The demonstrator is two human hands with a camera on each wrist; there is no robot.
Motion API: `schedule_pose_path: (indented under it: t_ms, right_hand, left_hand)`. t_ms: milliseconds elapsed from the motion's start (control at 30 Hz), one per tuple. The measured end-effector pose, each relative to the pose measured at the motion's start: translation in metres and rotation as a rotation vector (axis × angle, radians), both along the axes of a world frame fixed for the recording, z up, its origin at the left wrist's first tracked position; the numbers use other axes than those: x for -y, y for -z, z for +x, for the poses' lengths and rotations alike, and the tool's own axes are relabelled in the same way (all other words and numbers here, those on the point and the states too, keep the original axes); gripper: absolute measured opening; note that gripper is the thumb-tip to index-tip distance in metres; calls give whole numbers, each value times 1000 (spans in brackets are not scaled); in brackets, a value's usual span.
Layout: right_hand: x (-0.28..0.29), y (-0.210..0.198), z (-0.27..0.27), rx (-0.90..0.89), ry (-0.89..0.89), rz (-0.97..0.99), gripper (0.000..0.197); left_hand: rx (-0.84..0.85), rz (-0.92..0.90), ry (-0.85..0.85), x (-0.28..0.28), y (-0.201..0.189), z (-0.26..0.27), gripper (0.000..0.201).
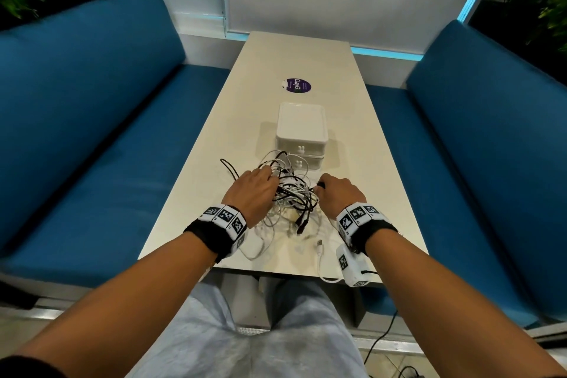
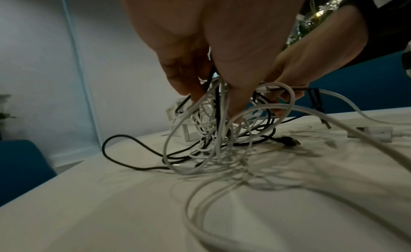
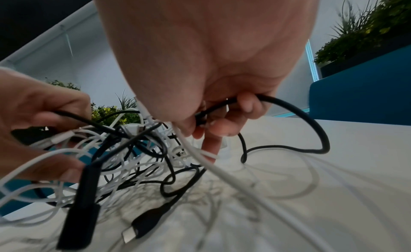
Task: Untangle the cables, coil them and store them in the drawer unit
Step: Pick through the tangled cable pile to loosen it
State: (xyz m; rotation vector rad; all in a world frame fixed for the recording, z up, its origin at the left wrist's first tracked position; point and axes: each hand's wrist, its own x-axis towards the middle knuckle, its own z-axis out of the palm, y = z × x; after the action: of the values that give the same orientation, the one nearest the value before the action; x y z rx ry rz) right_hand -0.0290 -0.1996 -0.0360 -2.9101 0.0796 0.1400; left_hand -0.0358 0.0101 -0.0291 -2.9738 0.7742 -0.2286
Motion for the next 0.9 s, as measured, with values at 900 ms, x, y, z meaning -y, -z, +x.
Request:
schedule_pose_path:
  t_ms: [900]
  right_hand:
    - [0,9,2,-12,-8,-54,29]
  left_hand:
    - [-103,-106,-120,-13,-22,-7,21]
